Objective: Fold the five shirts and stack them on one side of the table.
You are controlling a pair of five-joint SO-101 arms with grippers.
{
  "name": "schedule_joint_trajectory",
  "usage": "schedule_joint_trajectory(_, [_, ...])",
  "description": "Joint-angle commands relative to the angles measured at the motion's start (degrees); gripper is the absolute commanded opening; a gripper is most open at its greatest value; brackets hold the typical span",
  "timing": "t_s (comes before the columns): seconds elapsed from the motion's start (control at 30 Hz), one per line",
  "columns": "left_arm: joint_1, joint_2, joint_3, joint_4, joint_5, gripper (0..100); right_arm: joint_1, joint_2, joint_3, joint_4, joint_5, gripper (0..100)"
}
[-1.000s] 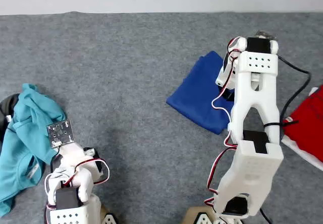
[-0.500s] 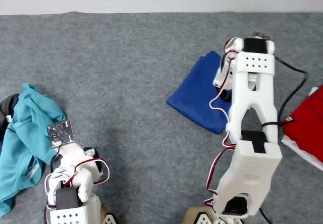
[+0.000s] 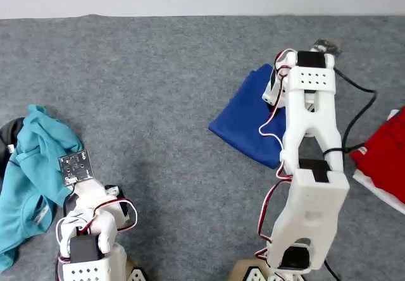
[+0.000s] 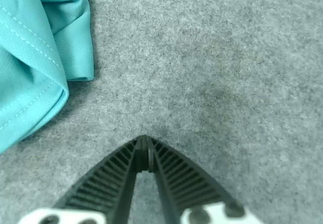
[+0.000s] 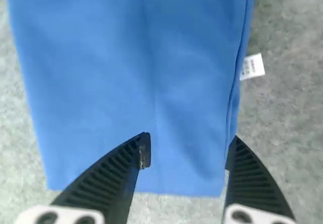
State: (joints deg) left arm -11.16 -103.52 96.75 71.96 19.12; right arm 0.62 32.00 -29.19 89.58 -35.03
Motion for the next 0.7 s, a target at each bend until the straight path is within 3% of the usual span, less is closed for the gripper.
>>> schedule_joint_trajectory(0.0, [-0.1, -0.8, -0.3, 0.4, 0.4, 1, -0.5, 1.7, -0.9, -1.1, -0.5, 25.2])
schedule_joint_trajectory(0.27, [-0.1, -0.8, -0.3, 0.4, 0.4, 1, -0.4, 3.4, -1.3, -1.2, -0.3, 34.4])
schedule_joint_trajectory(0.67, [-0.1, -0.8, -0.3, 0.4, 0.4, 1, 2.9, 8.4, -4.9, -7.3, 7.1, 34.4])
